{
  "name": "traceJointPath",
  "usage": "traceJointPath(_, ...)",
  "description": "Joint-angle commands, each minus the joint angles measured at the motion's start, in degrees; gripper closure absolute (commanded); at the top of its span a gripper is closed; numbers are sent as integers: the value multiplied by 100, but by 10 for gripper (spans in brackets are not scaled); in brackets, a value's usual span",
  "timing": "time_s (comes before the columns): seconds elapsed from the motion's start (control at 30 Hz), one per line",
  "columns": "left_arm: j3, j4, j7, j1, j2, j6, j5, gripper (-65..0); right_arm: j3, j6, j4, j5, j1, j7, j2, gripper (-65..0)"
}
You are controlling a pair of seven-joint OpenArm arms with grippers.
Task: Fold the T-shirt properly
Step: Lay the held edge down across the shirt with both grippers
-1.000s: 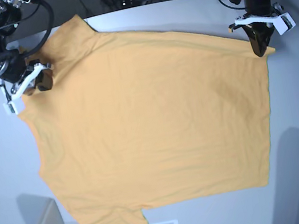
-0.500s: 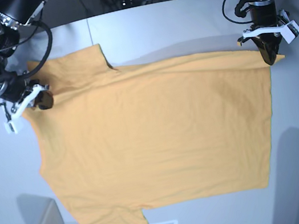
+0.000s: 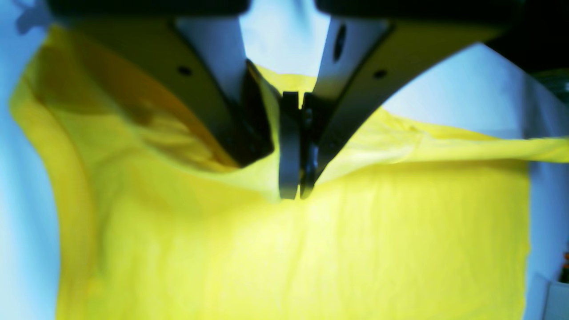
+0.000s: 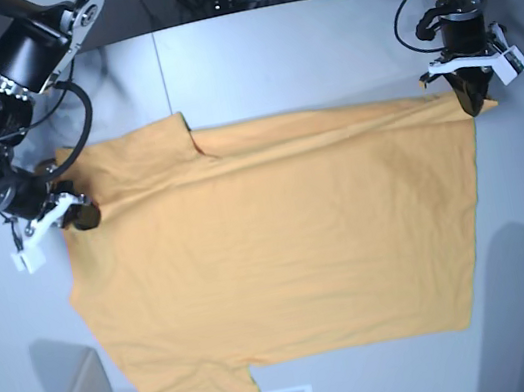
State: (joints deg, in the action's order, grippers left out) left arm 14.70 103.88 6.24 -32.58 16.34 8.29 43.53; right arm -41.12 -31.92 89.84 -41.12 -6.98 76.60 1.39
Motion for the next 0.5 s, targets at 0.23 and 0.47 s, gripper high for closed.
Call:
traceJointPath(0.23, 47, -106, 286, 537, 41, -25, -50, 0, 2, 436, -408, -129, -528, -77, 165, 0)
traceJointPath(0.47, 11, -555, 286, 818, 59, -25, -50, 0, 2, 454, -962, -121, -862, -113, 296, 0)
